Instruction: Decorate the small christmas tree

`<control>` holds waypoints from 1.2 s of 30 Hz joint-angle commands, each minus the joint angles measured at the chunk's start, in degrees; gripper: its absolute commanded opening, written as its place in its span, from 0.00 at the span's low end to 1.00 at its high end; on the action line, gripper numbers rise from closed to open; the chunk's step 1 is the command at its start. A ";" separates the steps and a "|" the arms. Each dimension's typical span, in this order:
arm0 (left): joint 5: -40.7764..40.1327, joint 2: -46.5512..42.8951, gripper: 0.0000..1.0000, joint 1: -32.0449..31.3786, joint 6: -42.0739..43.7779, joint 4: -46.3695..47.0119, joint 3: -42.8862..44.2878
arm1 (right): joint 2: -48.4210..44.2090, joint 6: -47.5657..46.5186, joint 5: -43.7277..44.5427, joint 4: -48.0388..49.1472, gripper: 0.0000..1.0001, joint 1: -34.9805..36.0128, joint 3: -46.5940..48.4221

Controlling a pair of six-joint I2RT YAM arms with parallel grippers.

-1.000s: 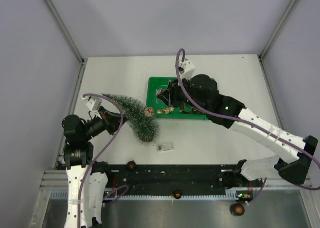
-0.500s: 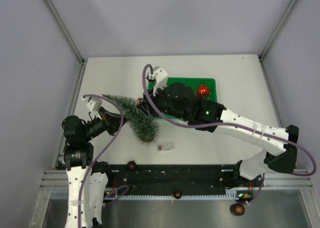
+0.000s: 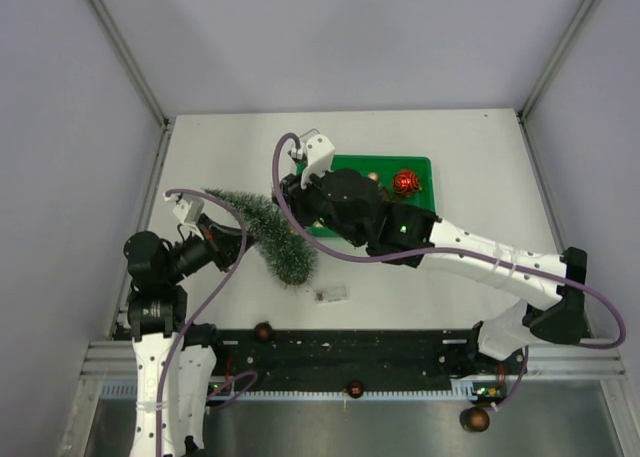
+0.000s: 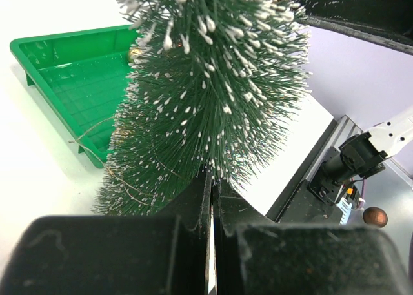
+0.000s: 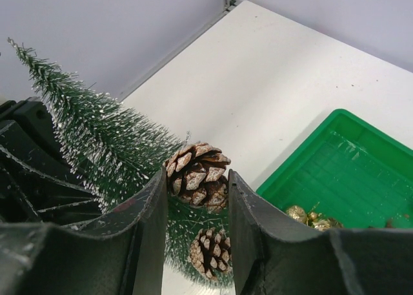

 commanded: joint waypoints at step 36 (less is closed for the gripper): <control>1.73 -0.49 0.00 0.07 0.29 1.24 0.40 | 4.88 -5.51 9.05 8.20 0.35 4.35 3.67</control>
